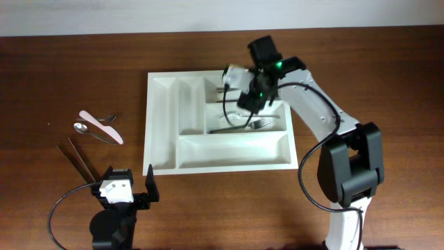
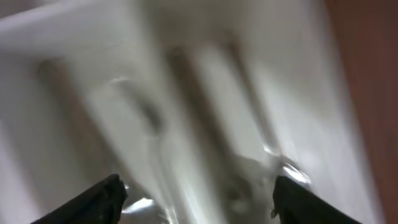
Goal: Pack container
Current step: 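Place the fork with the right gripper in the tray's middle compartment, then raise the right gripper away and move the left gripper toward the knife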
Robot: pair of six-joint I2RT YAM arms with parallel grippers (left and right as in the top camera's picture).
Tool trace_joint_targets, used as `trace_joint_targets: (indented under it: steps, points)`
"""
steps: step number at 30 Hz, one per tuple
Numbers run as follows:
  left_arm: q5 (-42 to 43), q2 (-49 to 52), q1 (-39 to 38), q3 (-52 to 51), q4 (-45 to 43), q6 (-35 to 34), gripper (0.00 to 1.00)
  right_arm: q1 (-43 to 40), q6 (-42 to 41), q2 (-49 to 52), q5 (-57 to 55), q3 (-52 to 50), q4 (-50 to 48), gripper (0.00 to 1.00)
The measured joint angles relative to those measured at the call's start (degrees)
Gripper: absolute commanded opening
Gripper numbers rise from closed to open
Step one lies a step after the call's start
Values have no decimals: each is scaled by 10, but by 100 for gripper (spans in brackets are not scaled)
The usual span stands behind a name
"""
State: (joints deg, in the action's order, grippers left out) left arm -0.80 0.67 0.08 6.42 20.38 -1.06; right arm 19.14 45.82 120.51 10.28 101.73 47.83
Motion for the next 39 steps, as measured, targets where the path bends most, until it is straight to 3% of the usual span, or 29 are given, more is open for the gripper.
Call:
trace_joint_targets:
  steps: [3, 6, 13, 22, 36, 39]
  points:
    - [0, 0, 0, 0, 0, 0, 99, -39, -135, 0, -69, 73, 22, 82]
    - [0, 0, 0, 0, 0, 0, 99, -92, -230, 0, -107, 126, 51, 100]
    - [0, 0, 0, 0, 0, 0, 99, -241, -418, -1, -139, 150, 122, 99]
    - [0, 0, 0, 0, 0, 0, 99, -299, -468, -1, -137, 141, 124, 99]
    - [-2, 0, 0, 0, 0, 0, 99, -300, -473, -1, -113, 135, 124, 99]
    - [-23, 0, 0, -3, -52, -1, 99, -300, -473, -1, -113, 135, 124, 99]
